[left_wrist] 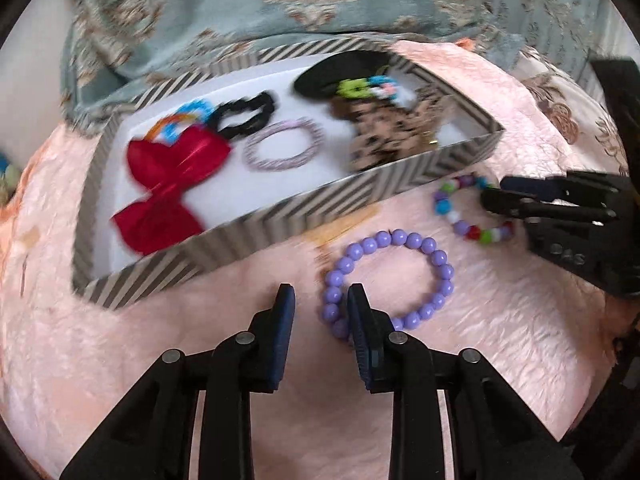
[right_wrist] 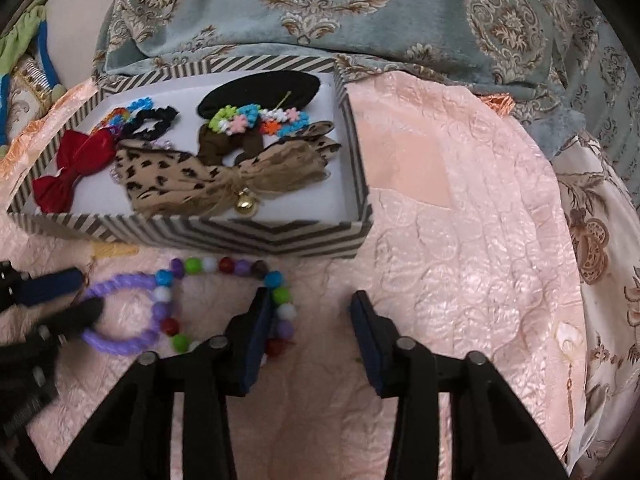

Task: Organize jewelry
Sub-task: 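Grasp the purple bead bracelet with the left gripper while the right grasps the multicolour bead bracelet, then lift the purple bracelet with the left gripper while the right lifts the multicolour bracelet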

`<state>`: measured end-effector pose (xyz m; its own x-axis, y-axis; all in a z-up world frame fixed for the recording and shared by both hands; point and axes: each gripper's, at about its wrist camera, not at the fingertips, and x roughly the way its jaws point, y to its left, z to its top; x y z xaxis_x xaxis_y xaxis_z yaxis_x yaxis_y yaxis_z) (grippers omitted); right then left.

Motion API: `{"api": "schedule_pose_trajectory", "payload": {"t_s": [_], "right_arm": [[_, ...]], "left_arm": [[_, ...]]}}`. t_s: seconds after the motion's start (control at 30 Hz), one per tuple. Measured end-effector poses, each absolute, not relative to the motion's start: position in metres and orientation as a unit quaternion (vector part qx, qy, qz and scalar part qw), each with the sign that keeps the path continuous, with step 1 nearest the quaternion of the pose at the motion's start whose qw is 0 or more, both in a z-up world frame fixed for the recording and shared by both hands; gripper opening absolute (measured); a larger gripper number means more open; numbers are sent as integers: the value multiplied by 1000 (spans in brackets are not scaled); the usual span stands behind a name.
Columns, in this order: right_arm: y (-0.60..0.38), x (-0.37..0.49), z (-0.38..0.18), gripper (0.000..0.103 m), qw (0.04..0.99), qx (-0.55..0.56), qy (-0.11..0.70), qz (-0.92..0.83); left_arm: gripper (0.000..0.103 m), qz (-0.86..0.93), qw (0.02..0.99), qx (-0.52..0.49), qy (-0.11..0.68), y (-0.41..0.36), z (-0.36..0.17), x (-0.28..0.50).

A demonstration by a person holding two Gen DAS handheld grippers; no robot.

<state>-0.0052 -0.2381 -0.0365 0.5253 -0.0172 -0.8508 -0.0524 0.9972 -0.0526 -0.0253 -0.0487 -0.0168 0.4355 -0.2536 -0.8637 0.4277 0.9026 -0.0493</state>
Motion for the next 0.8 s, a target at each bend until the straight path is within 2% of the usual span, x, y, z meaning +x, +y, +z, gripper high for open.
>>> {"api": "schedule_pose_trajectory", "payload": {"t_s": [0.03, 0.07, 0.8], "right_arm": [[-235, -7, -36, 20, 871, -34, 489, 23], [-231, -9, -35, 14, 870, -31, 491, 41], [-220, -10, -42, 12, 869, -50, 489, 55]], "left_arm": [[12, -202, 841, 81, 495, -43, -17, -24], [12, -201, 841, 76, 497, -38, -17, -24], [10, -200, 841, 77, 497, -40, -23, -22]]}}
